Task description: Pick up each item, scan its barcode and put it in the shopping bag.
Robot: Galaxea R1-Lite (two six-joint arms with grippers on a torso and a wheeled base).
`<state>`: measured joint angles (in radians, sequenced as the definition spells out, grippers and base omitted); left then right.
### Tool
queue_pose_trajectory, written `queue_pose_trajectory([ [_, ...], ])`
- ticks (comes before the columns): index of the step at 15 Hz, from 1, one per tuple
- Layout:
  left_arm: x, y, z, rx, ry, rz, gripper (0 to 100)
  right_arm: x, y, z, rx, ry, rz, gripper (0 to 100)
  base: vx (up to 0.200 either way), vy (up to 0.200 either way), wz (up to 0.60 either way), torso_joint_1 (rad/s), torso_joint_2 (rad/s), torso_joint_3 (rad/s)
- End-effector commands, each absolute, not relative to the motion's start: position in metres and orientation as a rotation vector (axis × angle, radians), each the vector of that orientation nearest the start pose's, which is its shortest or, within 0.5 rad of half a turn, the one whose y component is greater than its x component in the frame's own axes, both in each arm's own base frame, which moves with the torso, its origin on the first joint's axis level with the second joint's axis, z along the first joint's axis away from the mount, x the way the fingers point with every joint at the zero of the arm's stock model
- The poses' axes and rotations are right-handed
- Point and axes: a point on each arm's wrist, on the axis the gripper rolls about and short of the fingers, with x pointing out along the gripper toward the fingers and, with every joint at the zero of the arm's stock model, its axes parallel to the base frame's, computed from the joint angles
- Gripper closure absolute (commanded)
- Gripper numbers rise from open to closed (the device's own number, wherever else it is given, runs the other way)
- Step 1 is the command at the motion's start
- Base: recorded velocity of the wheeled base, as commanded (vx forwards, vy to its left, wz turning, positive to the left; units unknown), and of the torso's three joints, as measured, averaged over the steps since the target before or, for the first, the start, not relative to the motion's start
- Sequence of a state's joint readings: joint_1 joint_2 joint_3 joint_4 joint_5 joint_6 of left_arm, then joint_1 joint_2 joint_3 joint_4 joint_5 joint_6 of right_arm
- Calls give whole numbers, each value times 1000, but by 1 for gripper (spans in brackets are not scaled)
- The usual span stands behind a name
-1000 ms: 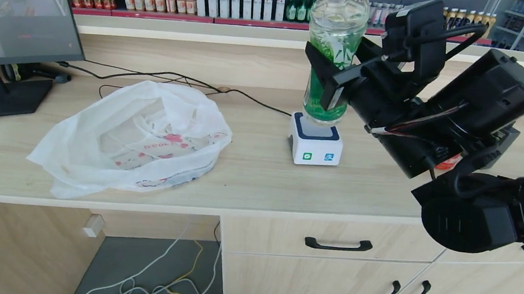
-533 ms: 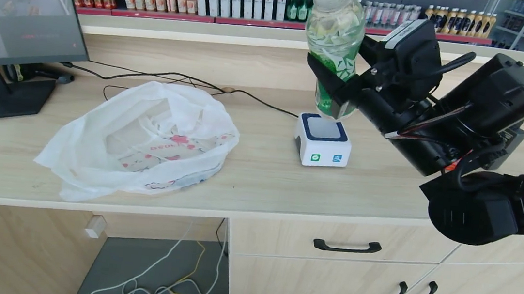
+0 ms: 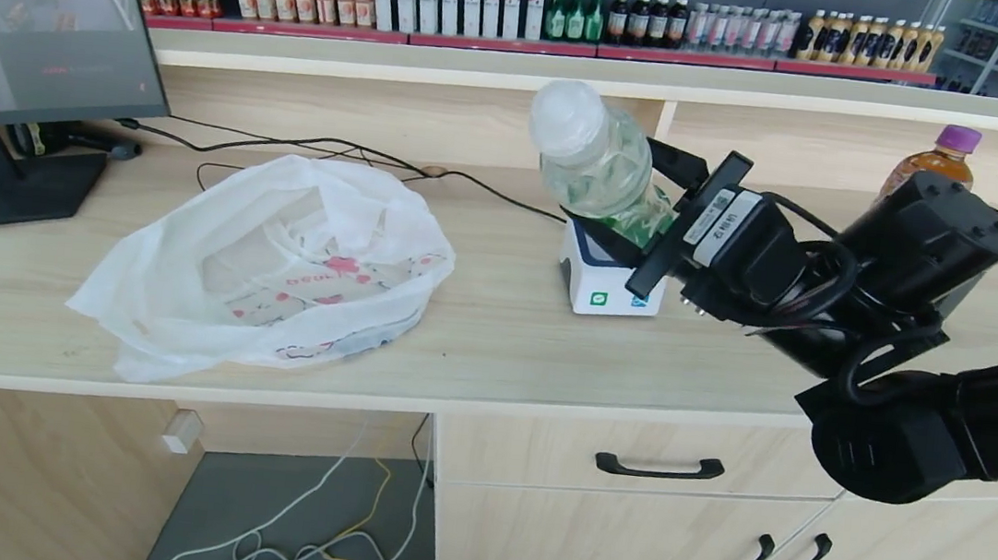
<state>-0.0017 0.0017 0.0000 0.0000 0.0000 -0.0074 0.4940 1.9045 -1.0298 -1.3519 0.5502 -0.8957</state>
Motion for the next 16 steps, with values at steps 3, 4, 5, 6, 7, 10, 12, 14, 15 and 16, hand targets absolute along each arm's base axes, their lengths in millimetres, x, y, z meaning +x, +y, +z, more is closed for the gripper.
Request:
queue_pose_trajectory([
  [3, -23, 0, 76, -8, 2, -2, 0, 325, 163, 241, -843, -938, 743, 100, 0, 0, 0, 0, 0, 0],
  [4, -23, 0, 76, -8, 2, -2, 0, 329, 159, 244, -854, -957, 753, 100, 0, 0, 0, 0, 0, 0],
  [5, -23, 0, 76, -8, 2, -2, 0, 333, 154, 248, -865, -974, 757, 100, 0, 0, 0, 0, 0, 0],
  [6, -23, 0, 76, -8, 2, -2, 0, 341, 152, 244, -873, -977, 772, 100, 0, 0, 0, 0, 0, 0],
  [7, -23, 0, 76, -8, 2, -2, 0, 347, 151, 238, -880, -975, 791, 100, 0, 0, 0, 0, 0, 0],
  [10, -23, 0, 76, -8, 2, -2, 0, 362, 138, 231, -905, -963, 786, 100, 0, 0, 0, 0, 0, 0],
  [12, -23, 0, 76, -8, 2, -2, 0, 370, 137, 235, -915, -983, 771, 100, 0, 0, 0, 0, 0, 0],
  [14, -23, 0, 76, -8, 2, -2, 0, 375, 139, 229, -929, -999, 801, 100, 0, 0, 0, 0, 0, 0],
  [15, -23, 0, 76, -8, 2, -2, 0, 376, 139, 225, -936, -997, 810, 100, 0, 0, 0, 0, 0, 0],
  [16, -23, 0, 76, -8, 2, -2, 0, 378, 139, 222, -938, -995, 823, 100, 0, 0, 0, 0, 0, 0],
])
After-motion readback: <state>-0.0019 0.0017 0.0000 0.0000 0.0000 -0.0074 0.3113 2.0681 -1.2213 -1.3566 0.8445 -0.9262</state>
